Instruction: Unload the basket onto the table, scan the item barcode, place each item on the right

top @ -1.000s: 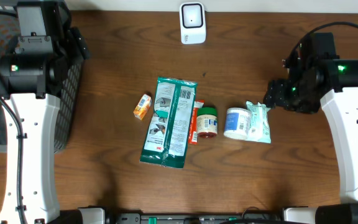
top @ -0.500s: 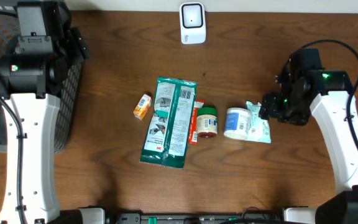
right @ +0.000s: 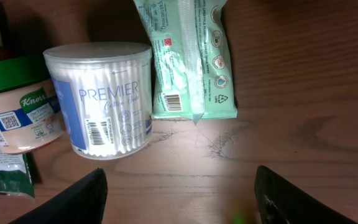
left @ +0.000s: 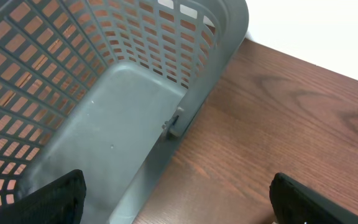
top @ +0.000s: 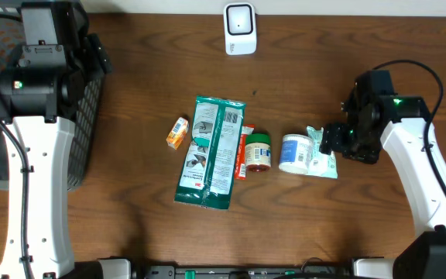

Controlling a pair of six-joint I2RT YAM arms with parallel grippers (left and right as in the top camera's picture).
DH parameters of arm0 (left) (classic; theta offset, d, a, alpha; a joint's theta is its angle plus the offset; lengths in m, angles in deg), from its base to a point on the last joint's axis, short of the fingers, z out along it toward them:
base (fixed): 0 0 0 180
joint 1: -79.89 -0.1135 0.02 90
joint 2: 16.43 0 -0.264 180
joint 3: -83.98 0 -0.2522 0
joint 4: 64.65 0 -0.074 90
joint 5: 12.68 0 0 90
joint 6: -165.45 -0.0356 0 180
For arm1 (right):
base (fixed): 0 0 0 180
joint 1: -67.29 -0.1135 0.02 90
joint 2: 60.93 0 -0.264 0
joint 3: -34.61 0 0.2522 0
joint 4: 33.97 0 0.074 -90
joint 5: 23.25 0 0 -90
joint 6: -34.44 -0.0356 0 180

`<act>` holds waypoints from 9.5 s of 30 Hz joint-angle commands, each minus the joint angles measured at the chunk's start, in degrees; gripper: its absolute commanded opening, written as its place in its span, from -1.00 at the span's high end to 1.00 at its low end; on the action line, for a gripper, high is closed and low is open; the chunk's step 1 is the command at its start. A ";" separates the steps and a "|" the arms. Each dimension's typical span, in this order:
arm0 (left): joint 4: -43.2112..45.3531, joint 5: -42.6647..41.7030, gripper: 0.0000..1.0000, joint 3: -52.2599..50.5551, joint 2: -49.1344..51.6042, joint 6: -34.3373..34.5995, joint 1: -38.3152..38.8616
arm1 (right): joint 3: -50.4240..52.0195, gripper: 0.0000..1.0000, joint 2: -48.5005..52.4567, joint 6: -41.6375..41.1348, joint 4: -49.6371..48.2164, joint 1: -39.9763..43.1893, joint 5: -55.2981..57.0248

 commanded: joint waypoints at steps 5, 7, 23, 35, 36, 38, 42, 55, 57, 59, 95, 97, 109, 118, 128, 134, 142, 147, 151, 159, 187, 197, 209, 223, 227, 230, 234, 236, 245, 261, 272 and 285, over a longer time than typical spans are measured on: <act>0.04 0.96 -0.80 0.37 0.09 0.11 -0.24 | 0.24 -0.47 -0.13 -0.92 -1.18 0.13 -2.71; 0.04 0.96 -0.80 0.37 0.09 0.11 -0.24 | 0.24 -0.48 -0.13 -0.92 -1.60 0.13 -2.84; 0.04 0.94 -0.80 0.37 0.09 0.11 -0.24 | 0.24 -0.54 -0.13 -0.90 -2.21 0.13 -2.86; 0.02 0.94 -0.80 0.37 0.09 0.11 -0.24 | 0.22 -0.58 -0.13 -0.20 -2.23 0.15 -2.86; 0.04 0.96 -0.81 0.37 0.09 0.11 -0.24 | 0.22 -0.57 -0.13 -0.20 -2.23 0.15 -2.86; 0.04 0.94 -0.81 0.37 0.09 0.11 -0.24 | 0.20 -0.58 -0.13 -0.20 -2.21 0.15 -2.86; 0.04 0.94 -0.80 0.37 0.09 0.09 -0.24 | 0.20 -0.59 -0.13 -0.22 -2.34 0.15 -2.86; 0.04 0.94 -0.80 0.37 0.09 0.11 -0.24 | 0.22 -0.68 -0.13 -0.22 -2.14 0.13 -2.86; 0.04 0.94 -0.80 0.37 0.09 0.09 -0.24 | 0.22 -0.69 -0.13 -0.24 -2.08 0.13 -2.86; 0.04 0.96 -0.81 0.37 0.09 0.11 -0.24 | 0.22 -0.69 -0.13 -0.24 -1.97 0.13 -2.86; 0.04 0.94 -0.80 0.37 0.09 0.11 -0.24 | 4.44 -0.78 -0.13 -0.26 -10.08 -5.42 -5.14; 0.04 0.96 -0.81 0.37 0.09 0.11 -0.24 | 4.76 -0.78 -0.13 -0.26 -11.52 -5.62 -5.05; 0.04 0.96 -0.80 0.37 0.09 0.09 -0.24 | 0.59 -0.79 -0.13 1.70 -12.57 -3.80 -7.13; 0.04 0.94 -0.81 0.37 0.09 0.11 -0.24 | -10.60 -0.72 -0.13 1.68 -4.42 -4.96 -12.90; 0.04 0.94 -0.80 0.37 0.09 0.11 -0.24 | -8.83 -0.70 1.18 -5.57 -10.97 -19.12 -1.44; 0.04 0.96 -0.81 0.37 0.09 0.11 -0.24 | -8.61 -0.70 5.05 -7.37 -12.63 -26.75 1.79; 0.04 0.94 -0.81 0.37 0.09 0.11 -0.24 | -8.61 -0.71 12.26 -7.39 -22.43 -35.23 -1.16; 0.04 0.94 -0.81 0.37 0.09 0.11 -0.24 | -8.61 -0.73 14.95 -7.34 -29.64 -39.63 -0.44; 0.04 0.94 -0.81 0.37 0.09 0.11 -0.24 | -11.10 -0.67 15.15 -11.06 -29.42 -40.06 -1.09; 0.04 0.94 -0.81 0.37 0.09 0.11 -0.24 | -21.66 -0.67 15.15 -11.19 -21.86 -38.03 -1.07; 0.04 0.96 -0.80 0.37 0.09 0.11 -0.24 | -9.18 -0.94 14.23 -9.92 -17.03 -27.58 2.38; 0.04 0.96 -0.81 0.37 0.09 0.11 -0.24 | 0.37 -0.90 14.40 -13.81 -27.43 -30.64 6.62; 0.04 0.96 -0.80 0.37 0.09 0.11 -0.24 | 3.10 -0.83 14.56 -15.06 -30.93 -35.28 15.80; 0.04 0.96 -0.80 0.37 0.09 0.11 -0.24 | 3.48 -0.82 16.85 -15.52 -32.22 -36.15 18.53; 0.04 0.96 -0.80 0.37 0.09 0.11 -0.24 | 3.48 -0.80 17.05 -15.89 -32.20 -36.13 18.51; 0.04 0.96 -0.80 0.37 0.09 0.11 -0.24 | 3.50 -0.78 17.05 -16.59 -32.22 -36.09 18.45; 0.04 0.94 -0.80 0.37 0.09 0.09 -0.24 | 3.52 -0.66 17.35 -16.83 -32.26 -36.35 18.45; 0.04 0.94 -0.80 0.37 0.09 0.11 -0.24 | 3.54 -0.58 17.68 -16.83 -32.28 -36.35 18.45; 0.04 0.94 -0.80 0.37 0.09 0.11 -0.24 | 3.50 -0.38 19.52 -16.76 -32.63 -36.35 18.47; 0.04 0.94 -0.81 0.37 0.09 0.11 -0.24 | -1.20 0.12 5.66 -14.60 -29.86 -35.32 20.76; 0.04 0.94 -0.81 0.37 0.09 0.11 -0.24 | -0.98 0.14 5.53 -14.62 -38.69 -35.32 37.42; 0.04 0.94 -0.81 0.37 0.09 0.11 -0.24 | 3.08 0.14 16.57 -14.05 -57.79 -35.36 47.04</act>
